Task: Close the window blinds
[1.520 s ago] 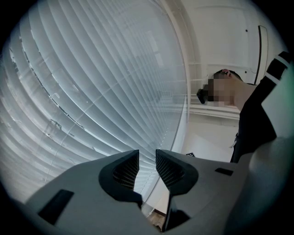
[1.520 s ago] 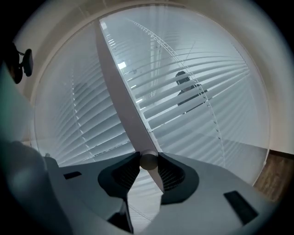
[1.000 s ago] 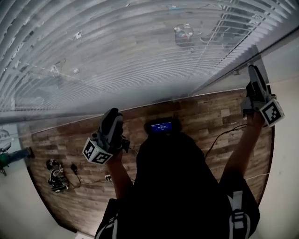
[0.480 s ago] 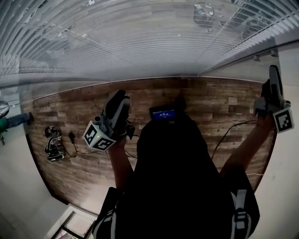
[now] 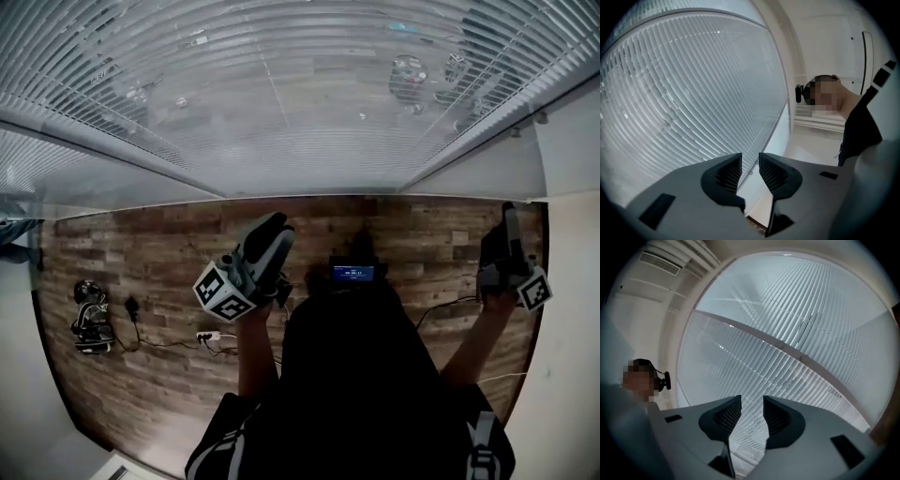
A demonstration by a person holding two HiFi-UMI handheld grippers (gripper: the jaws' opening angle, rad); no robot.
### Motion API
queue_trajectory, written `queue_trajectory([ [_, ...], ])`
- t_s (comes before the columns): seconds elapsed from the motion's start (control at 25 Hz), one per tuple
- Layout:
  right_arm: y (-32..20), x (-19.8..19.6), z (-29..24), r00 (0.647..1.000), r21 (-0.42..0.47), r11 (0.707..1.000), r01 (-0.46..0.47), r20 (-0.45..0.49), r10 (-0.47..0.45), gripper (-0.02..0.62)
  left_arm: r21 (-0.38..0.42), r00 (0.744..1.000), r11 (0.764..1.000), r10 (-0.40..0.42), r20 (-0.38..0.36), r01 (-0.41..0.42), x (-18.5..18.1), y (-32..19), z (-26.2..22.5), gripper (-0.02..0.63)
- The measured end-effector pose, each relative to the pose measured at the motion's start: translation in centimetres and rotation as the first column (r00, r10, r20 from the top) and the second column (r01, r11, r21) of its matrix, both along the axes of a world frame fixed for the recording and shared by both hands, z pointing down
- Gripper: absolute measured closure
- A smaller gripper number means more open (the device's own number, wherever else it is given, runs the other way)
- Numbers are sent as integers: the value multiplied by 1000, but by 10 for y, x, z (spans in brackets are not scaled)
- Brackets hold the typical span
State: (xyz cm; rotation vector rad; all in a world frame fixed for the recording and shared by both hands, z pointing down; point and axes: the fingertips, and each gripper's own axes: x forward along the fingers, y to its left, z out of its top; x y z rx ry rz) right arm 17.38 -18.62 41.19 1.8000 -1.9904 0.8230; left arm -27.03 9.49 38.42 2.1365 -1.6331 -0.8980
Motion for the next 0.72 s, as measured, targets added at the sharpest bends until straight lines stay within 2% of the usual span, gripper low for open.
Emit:
queue_trajectory([
  [0.08, 46, 2, -5, 998, -45, 997, -62, -25, 61, 445, 21, 999, 999, 26, -29, -25, 2, 22, 8, 485],
  [0.12, 66, -5, -9, 999, -46, 998, -35, 14, 36, 445, 30, 999, 999, 38, -39, -37, 3, 30, 12, 484],
  [0.16, 82, -25, -14, 989, -11, 997, 71, 131, -69, 445, 36, 998, 998, 47, -47, -45, 4, 37, 17, 485],
  [0.2, 93, -58, -20, 917, 77, 969, 233, 313, -246, 446, 37, 997, 998, 52, -53, -50, 4, 43, 20, 485],
  [0.24, 101, -90, -26, 779, 188, 911, 367, 473, -412, 448, 39, 997, 998, 53, -60, -51, 4, 48, 22, 485],
  [0.28, 108, -105, -28, 698, 238, 877, 416, 534, -476, 449, 44, 996, 998, 51, -68, -48, 5, 53, 23, 485],
  [0.32, 114, -93, -23, 768, 180, 907, 381, 485, -419, 451, 51, 996, 998, 47, -73, -43, 6, 57, 23, 485],
  [0.36, 119, -63, -15, 903, 58, 963, 261, 339, -265, 455, 58, 997, 998, 40, -72, -36, 7, 61, 22, 485],
  [0.4, 122, -34, -7, 980, -44, 993, 111, 169, -102, 460, 63, 997, 998, 29, -67, -25, 6, 65, 21, 485],
  [0.44, 124, -18, -3, 998, -92, 996, 12, 61, -7, 464, 65, 998, 998, 16, -59, -12, 4, 69, 20, 485],
  [0.48, 124, -15, -2, 999, -102, 995, -17, 26, 20, 473, 66, 999, 998, 2, -52, 1, 2, 73, 20, 485],
  [0.72, 120, -16, -8, 994, -35, 998, 50, 99, -46, 532, 70, 999, 997, -30, -29, 32, 11, 78, 15, 485],
])
